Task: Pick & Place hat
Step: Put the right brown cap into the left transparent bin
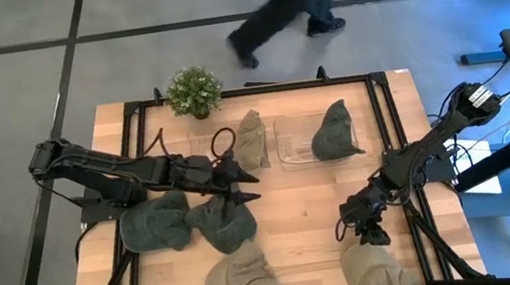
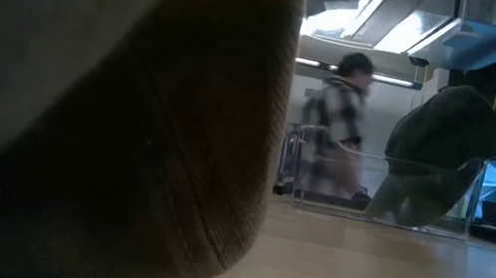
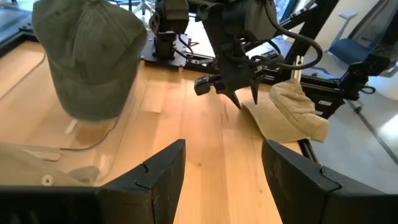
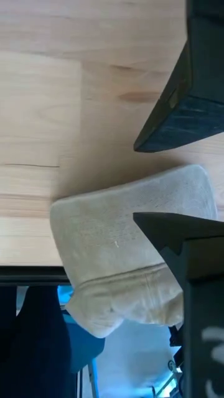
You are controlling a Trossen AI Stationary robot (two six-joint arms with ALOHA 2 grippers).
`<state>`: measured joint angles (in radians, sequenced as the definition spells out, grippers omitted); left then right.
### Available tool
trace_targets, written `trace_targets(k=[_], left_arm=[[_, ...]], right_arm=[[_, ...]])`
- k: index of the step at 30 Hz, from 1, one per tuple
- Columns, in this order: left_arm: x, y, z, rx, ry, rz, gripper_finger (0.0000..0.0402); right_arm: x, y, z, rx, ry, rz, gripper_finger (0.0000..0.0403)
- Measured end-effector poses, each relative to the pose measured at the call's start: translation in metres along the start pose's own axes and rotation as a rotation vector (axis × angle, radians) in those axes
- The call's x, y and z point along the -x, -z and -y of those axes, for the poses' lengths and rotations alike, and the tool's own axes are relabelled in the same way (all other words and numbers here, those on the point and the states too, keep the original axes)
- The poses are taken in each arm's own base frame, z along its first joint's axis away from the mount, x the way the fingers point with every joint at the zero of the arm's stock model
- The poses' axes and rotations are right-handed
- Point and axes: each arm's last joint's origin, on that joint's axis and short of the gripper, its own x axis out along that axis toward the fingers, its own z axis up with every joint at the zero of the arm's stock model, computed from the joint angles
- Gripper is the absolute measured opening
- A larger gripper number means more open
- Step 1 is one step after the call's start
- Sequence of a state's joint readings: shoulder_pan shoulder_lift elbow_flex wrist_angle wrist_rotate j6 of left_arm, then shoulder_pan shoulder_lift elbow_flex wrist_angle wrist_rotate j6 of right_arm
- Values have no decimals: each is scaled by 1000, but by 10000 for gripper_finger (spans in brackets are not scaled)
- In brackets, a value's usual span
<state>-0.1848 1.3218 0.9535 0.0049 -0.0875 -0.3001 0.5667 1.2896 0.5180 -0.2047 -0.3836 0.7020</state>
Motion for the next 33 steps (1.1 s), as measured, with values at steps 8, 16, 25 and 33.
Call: trace_targets(k=[8,16,25,33], left_arm=[[1,-3,13,13,113,35,206],[2,-4,18,-3,86,72,206],[2,-4,18,9,86,71,206],[2,-4,18,10,86,73,206]], right_arm=[[-5,4,6,17,-36,40,168],[-5,4,6,20,-44,33,168],[-5,2,3,39,-79,49,168],[-11,10,14,17,-145,119,168]])
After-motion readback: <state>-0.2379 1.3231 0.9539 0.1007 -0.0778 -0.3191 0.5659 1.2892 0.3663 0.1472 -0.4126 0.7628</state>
